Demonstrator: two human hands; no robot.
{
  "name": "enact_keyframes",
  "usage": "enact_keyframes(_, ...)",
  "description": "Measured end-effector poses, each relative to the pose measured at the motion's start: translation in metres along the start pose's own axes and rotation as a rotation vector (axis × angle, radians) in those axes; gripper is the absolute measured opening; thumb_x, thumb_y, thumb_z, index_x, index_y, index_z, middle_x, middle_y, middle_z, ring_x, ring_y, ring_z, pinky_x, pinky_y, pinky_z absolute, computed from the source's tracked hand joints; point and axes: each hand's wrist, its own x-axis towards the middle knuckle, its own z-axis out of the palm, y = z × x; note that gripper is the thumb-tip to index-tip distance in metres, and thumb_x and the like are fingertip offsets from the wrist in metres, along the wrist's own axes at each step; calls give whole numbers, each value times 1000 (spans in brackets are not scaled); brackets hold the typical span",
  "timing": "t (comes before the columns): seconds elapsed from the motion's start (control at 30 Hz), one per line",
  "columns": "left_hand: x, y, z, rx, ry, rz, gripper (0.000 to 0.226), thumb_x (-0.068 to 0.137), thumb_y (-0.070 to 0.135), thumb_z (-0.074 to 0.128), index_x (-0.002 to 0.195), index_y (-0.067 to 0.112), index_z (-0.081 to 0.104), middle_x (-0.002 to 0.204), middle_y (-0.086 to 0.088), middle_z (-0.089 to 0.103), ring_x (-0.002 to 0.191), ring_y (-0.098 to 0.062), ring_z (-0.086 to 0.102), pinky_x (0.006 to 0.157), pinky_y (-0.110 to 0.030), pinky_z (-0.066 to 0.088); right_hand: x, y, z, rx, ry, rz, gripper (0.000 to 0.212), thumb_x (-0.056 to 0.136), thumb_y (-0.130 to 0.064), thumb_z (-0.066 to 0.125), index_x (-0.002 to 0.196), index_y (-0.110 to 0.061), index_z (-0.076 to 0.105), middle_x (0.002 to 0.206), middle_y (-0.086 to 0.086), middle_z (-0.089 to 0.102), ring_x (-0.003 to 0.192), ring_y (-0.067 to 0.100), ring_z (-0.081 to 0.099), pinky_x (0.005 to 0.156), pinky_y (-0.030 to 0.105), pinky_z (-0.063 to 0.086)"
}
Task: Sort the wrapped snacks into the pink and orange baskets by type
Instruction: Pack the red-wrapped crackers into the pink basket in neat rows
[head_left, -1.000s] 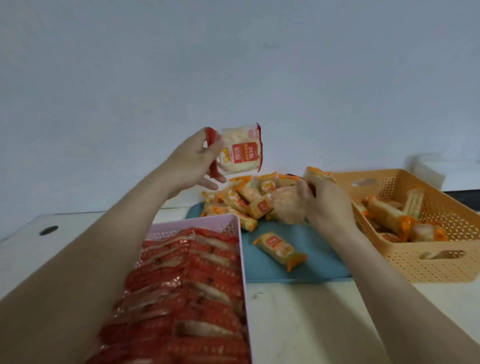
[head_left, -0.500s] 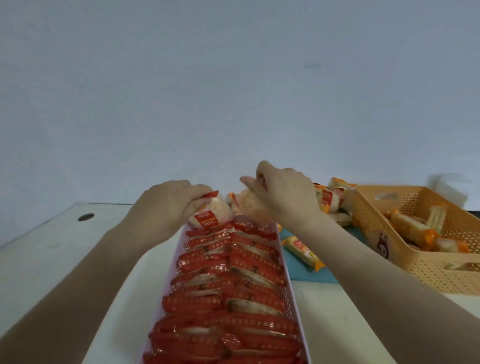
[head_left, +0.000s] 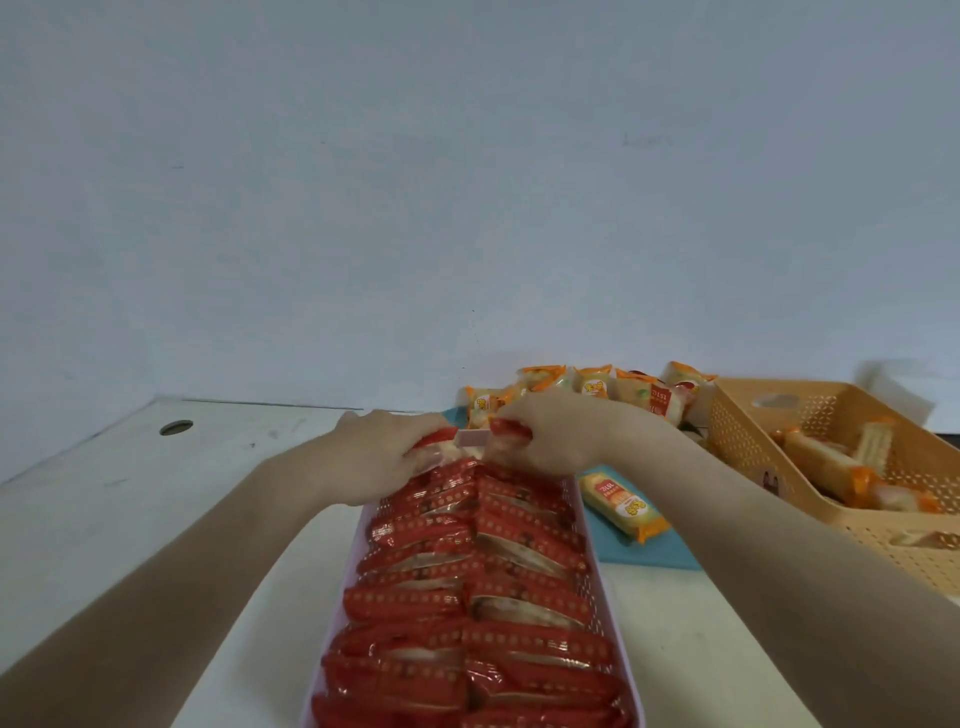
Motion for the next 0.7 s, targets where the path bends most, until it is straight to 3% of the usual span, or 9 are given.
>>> enact_keyframes(0.07, 3, 6, -2, 143, -3, 10, 27, 103, 37, 29, 123, 42, 47, 94, 14, 61, 95, -15, 56, 91, -39, 29, 4, -8, 4, -72, -85, 17, 31, 100, -42, 37, 104, -21, 59, 104, -1, 63, 104, 23, 57, 79, 34, 38)
enact_keyframes(0.13, 0, 14, -2, 235, -10, 61, 34, 103, 40, 24, 132, 56, 32, 92, 11, 63, 94, -16, 57, 93, -39, 27, 5, -13, 11, -82, -110, 34, 47, 99, -51, 31, 135, -24, 48, 135, 0, 55, 125, 25, 49, 96, 41, 37)
enact_keyframes(0.17, -1, 15, -2, 246, -13, 78, 39, 102, 43, 21, 138, 58, 24, 95, 10, 65, 96, -16, 58, 94, -39, 27, 5, -13, 17, -29, -99, 36, 54, 97, -56, 33, 139, -24, 43, 140, 0, 51, 130, 25, 46, 101, 43, 35)
enact_keyframes(0.3, -10, 10, 8, 70, 31, 52, 43, 96, 60, 14, 138, 61, 23, 92, 15, 63, 99, -10, 60, 91, -36, 26, 2, -8, 32, 59, 11, -47, 54, 94, -57, 43, 136, -24, 42, 134, 1, 55, 122, 23, 51, 96, 39, 37)
enact_keyframes(0.4, -10, 7, 18, 14, 74, 57, 42, 95, 60, 9, 136, 68, 13, 112, 18, 66, 102, -5, 57, 93, -36, 22, 4, -5, 26, 102, -39, -82, 42, 98, -40, 48, 135, -21, 47, 128, 3, 58, 115, 21, 53, 86, 28, 35)
enact_keyframes(0.5, -9, 7, 16, -100, 73, 27, 30, 98, 57, 14, 114, 75, 31, 105, 21, 67, 101, -3, 56, 100, -38, 24, 6, 2, 20, 138, -77, -92, 29, 99, -33, 48, 124, -21, 54, 122, -1, 59, 107, 14, 51, 90, 29, 38)
enact_keyframes(0.57, -9, 8, 14, -253, 161, -4, 33, 99, 53, 20, 91, 60, 51, 81, 19, 66, 86, 0, 57, 103, -41, 29, 8, 6, 18, 161, -130, -78, 26, 99, -34, 47, 122, -23, 54, 121, -3, 57, 108, 15, 51, 93, 34, 41)
enact_keyframes(0.6, -9, 7, 15, -279, 201, -19, 34, 100, 51, 22, 89, 50, 54, 74, 16, 65, 79, 1, 56, 103, -43, 31, 9, 6, 16, 160, -163, -72, 29, 99, -36, 46, 125, -23, 52, 124, -3, 57, 111, 17, 52, 94, 35, 41)
enact_keyframes(0.7, -8, 13, 15, -98, 149, 4, 38, 99, 53, 17, 105, 42, 53, 72, 7, 64, 78, -4, 57, 103, -40, 27, 10, 9, 12, 154, -229, -39, 31, 99, -41, 44, 124, -22, 48, 123, -3, 55, 112, 18, 51, 91, 33, 40)
